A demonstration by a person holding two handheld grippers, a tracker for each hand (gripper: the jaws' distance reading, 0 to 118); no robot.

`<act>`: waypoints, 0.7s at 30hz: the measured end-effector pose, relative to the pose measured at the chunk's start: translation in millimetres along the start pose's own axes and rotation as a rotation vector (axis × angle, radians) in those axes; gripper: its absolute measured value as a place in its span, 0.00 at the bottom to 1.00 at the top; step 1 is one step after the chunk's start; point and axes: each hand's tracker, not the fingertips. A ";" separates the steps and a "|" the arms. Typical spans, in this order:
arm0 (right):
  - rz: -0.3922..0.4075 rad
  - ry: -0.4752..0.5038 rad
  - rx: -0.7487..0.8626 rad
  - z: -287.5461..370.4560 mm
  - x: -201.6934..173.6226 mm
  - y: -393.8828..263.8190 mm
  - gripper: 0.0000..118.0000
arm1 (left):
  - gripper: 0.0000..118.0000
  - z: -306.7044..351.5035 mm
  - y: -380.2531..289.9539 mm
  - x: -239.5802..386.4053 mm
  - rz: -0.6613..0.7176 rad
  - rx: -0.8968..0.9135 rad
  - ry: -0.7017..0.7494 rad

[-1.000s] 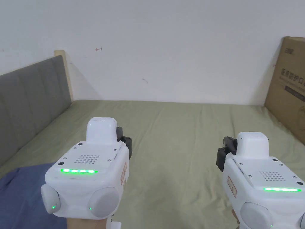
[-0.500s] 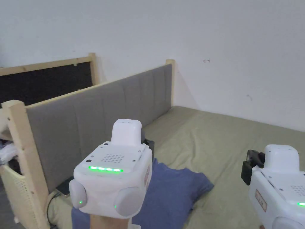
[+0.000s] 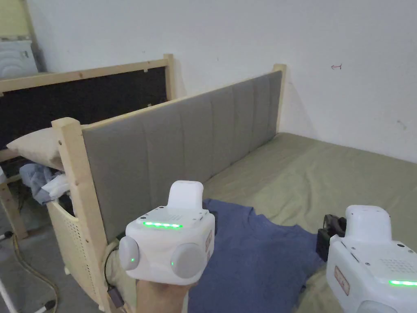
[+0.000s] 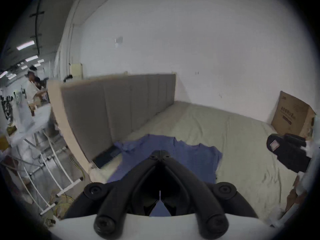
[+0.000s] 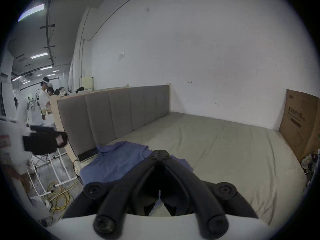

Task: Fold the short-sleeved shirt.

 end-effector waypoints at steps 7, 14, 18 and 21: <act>-0.042 -0.041 -0.126 -31.0 21.7 -32.4 0.01 | 0.62 -112.9 -65.5 12.1 0.077 -0.343 -0.099; -0.051 -0.046 -0.231 -61.1 39.9 -59.1 0.01 | 0.97 -188.6 -94.3 46.8 0.027 -0.509 -0.131; -0.078 -0.061 -0.274 -76.3 54.6 -73.4 0.01 | 0.94 -225.2 -119.0 65.1 0.012 -0.638 -0.132; -0.086 -0.074 -0.309 -84.1 64.7 -82.7 0.01 | 0.96 -221.9 -127.2 76.1 -0.127 -0.585 -0.063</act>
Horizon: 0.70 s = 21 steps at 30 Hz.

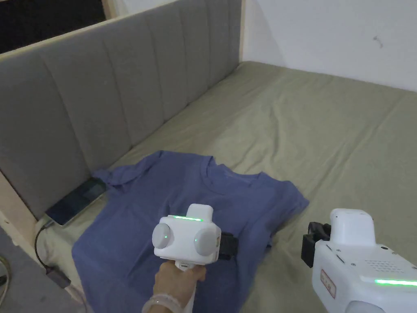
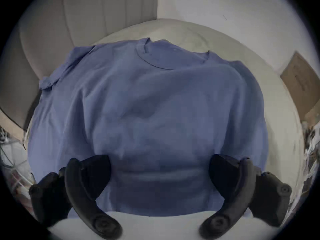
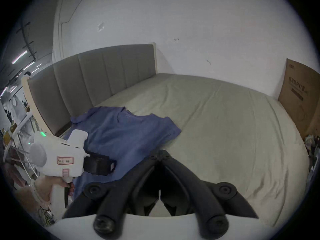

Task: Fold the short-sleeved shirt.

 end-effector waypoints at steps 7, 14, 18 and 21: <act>-0.055 -0.002 -0.026 1.4 10.5 -8.2 0.01 | 0.02 20.3 6.6 -6.4 0.018 0.010 0.091; -0.091 0.010 -0.006 30.0 19.4 -13.5 0.01 | 0.02 23.5 20.4 -34.1 0.183 -0.037 -0.094; -0.105 -0.014 0.010 50.0 35.8 -14.8 0.01 | 0.02 50.5 28.2 -43.7 0.245 -0.002 -0.168; -0.136 -0.029 0.028 68.7 50.9 -12.7 0.01 | 0.02 79.7 34.2 -30.7 0.211 0.063 -0.145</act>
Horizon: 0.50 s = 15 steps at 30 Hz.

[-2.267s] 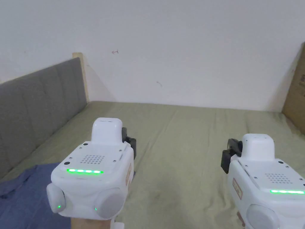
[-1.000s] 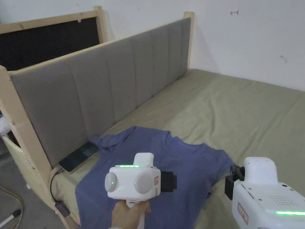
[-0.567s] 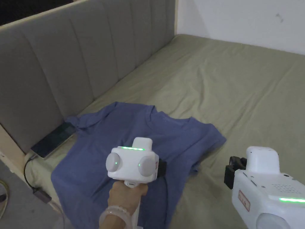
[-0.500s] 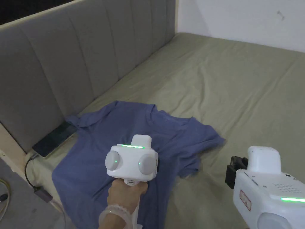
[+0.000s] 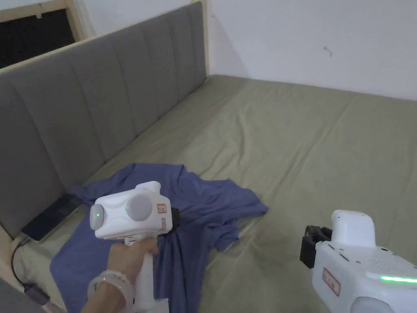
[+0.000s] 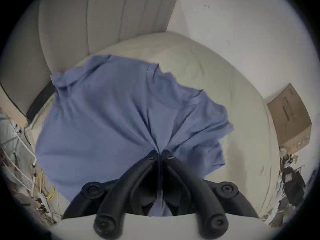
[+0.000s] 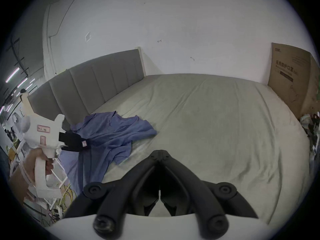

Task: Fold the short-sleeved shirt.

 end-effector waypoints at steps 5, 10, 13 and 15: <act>-0.030 -0.026 0.069 37.1 24.2 9.0 0.01 | 0.02 43.2 23.0 43.7 -0.020 0.079 -0.135; -0.054 -0.073 0.142 79.9 57.0 18.1 0.01 | 0.02 100.0 45.6 139.7 -0.237 0.188 -0.213; -0.101 -0.141 0.189 107.6 86.0 21.8 0.01 | 0.02 130.0 43.6 206.0 -0.252 0.209 -0.418; -0.129 -0.187 0.219 126.8 107.2 23.5 0.01 | 0.02 145.1 36.4 254.3 -0.308 0.214 -0.499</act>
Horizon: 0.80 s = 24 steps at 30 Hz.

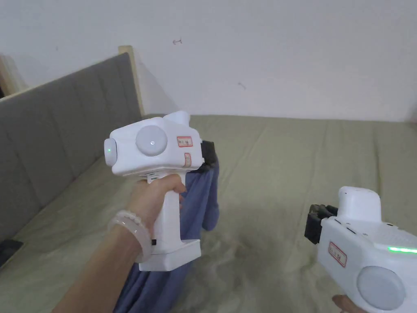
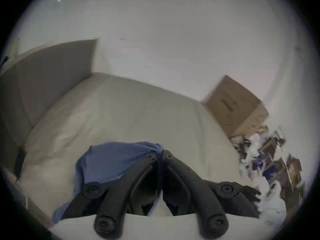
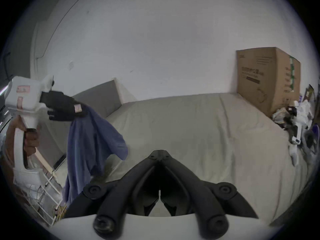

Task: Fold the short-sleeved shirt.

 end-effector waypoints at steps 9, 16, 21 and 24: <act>-0.049 -0.304 0.105 75.1 117.8 25.2 0.01 | 0.02 -51.5 -15.3 178.9 -0.091 -0.065 -0.375; -0.113 -0.447 0.039 91.6 175.3 10.7 0.01 | 0.02 -129.7 -149.6 220.8 -0.249 -0.336 -0.318; -0.094 -0.472 -0.034 84.7 183.0 -9.4 0.01 | 0.02 -166.1 -256.1 206.3 -0.289 -0.574 -0.248; -0.131 -0.459 -0.063 74.9 183.1 -18.7 0.01 | 0.02 -170.4 -283.6 201.0 -0.325 -0.629 -0.240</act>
